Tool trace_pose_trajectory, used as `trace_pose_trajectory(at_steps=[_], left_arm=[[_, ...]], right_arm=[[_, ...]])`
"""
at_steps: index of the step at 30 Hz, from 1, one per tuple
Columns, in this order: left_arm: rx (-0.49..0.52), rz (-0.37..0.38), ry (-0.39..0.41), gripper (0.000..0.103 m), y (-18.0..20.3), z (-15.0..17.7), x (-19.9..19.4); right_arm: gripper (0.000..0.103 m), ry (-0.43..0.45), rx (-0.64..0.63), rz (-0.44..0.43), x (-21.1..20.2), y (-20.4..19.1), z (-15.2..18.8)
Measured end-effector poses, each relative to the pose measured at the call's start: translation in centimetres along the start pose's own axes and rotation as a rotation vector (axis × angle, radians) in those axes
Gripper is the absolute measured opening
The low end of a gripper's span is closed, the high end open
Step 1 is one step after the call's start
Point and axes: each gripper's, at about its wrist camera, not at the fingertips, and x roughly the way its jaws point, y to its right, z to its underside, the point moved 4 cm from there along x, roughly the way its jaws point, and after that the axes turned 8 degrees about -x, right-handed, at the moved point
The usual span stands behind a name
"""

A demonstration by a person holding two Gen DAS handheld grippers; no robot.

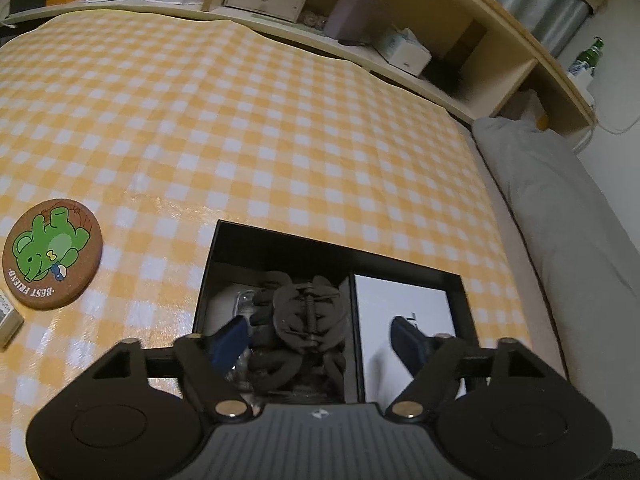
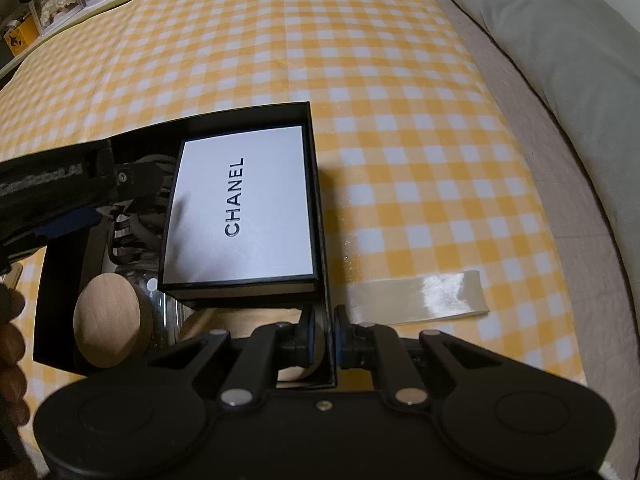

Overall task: Organize rigid objects
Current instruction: 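Carry the claw clip into the black tray box and release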

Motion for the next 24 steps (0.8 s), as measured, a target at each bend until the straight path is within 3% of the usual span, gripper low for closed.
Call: trace_pose_trajectory(at_steps=[8,18,24], left_arm=[[0.089,0.026,-0.002,0.101,1.0,-0.3,-3.6],[0.239,0.068,0.014,0.103,0.6,-0.5,-9.4],[0.330,0.036,0.046,0.103,-2.1,-1.2,-11.8]], right_arm=[[0.010,0.000,0.000,0.000,0.0,0.0,0.0],[0.010,0.001,0.000,0.000,0.1,0.0,0.1],[0.010,0.002,-0.001,0.000,-0.1,-0.2,-0.3]])
